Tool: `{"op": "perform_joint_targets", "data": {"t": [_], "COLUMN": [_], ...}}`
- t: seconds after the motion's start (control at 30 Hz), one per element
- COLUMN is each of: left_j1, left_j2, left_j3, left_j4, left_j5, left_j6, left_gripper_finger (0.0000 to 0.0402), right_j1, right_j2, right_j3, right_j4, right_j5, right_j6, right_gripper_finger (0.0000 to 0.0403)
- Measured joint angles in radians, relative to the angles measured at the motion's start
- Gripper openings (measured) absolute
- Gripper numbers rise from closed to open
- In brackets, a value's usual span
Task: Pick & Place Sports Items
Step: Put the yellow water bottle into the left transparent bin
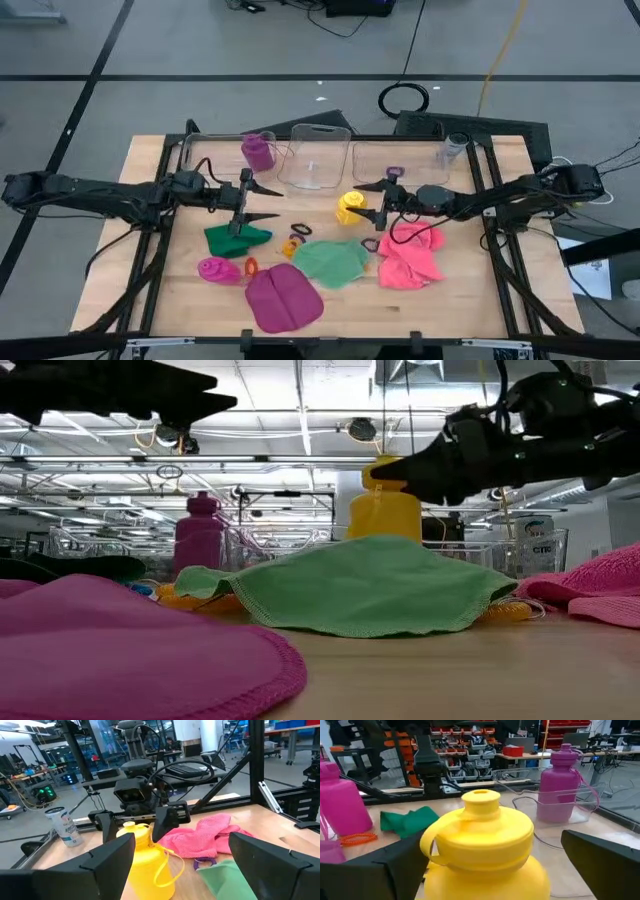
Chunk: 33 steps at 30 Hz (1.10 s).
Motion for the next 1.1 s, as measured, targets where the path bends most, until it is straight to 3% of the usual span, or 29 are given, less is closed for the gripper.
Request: {"op": "perform_joint_targets", "data": {"t": [0.63,0.93,1.1], "left_j1": [0.0,-0.015,-0.034], "left_j2": [0.0,0.006,0.123], "left_j3": [0.0,0.072,0.156], "left_j4": [0.0,-0.091,-0.131], "left_j5": [0.0,-0.001,-0.019], "left_j6": [-0.008,-0.023,0.011], "left_gripper_finger": [0.0269,0.0269,0.0269], "right_j1": [0.0,0.001,0.001], "right_j2": [0.0,0.0,0.0], "right_j3": [0.0,0.0,0.015], "right_j4": [0.003,0.014,0.066], "right_j5": [-0.002,-0.008,-0.086], "right_j6": [-0.005,-0.009,-0.007], "right_gripper_finger": [0.0186,0.0183,0.0183]}}
